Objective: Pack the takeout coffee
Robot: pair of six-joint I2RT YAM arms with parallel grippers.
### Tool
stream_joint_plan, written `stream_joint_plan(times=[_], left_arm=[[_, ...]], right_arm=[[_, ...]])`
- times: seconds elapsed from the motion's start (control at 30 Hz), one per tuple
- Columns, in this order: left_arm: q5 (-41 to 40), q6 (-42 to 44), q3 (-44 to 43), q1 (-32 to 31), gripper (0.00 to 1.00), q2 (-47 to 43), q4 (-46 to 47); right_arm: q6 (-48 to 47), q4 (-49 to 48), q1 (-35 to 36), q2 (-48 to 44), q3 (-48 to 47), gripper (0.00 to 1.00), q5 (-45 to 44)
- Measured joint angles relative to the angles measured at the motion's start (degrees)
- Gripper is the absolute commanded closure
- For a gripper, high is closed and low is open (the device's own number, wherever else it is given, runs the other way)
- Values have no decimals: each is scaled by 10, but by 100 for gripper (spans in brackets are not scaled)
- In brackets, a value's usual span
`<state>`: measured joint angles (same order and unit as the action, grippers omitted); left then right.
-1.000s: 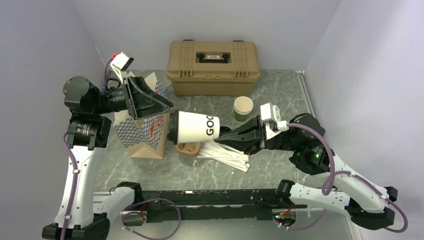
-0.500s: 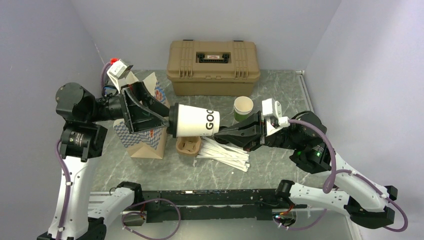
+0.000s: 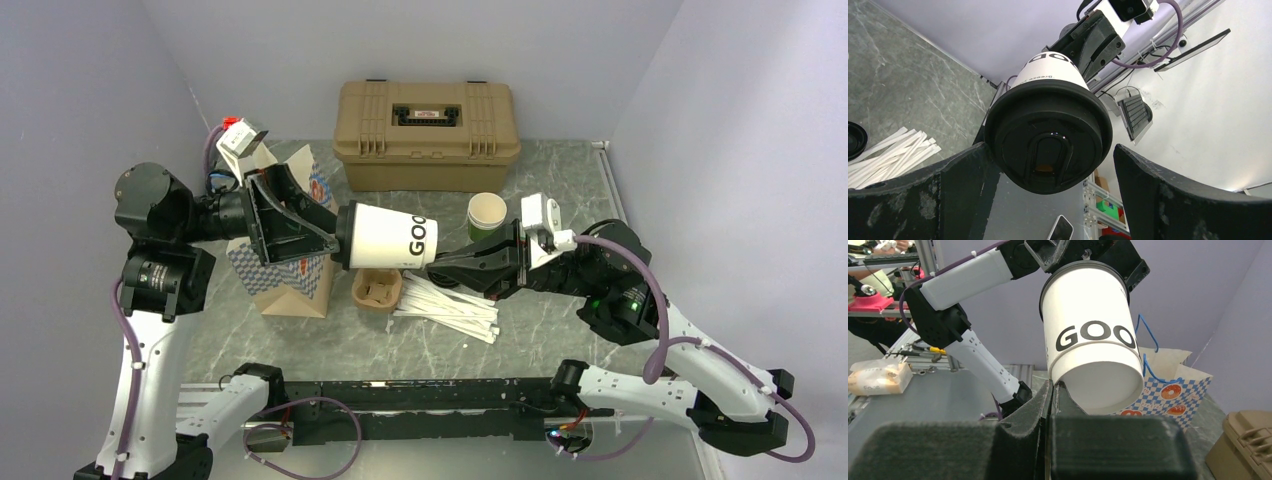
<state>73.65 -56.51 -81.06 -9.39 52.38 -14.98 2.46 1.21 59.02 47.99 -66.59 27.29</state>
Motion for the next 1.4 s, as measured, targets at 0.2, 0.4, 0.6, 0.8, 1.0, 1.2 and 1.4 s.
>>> stream_joint_plan(times=[0.2,0.4,0.6,0.8,1.0,1.2,1.4], left_arm=[[-2,4,0,0,13,0,-4],[-4,9,0,-1,30,0,-7],[-4,8,0,-1,44,0,-3],[-4,12,0,-1,56,0,-4],[-25,63,-16,-2,62,3,-64],[-65,129,-71,-4,64,17,-148],[-176,244,-208,-4,66,57,-310]], right_arm=[[0,0,0,1,0,100,0],[-1,-1,0,1,0,100,0],[-2,-2,0,4,-1,100,1],[-3,-1,0,4,-2,73,0],[-9,3,0,-2,-2,40,-21],[-24,25,0,-41,13,32,-83],[-40,65,0,-93,36,33,-200]])
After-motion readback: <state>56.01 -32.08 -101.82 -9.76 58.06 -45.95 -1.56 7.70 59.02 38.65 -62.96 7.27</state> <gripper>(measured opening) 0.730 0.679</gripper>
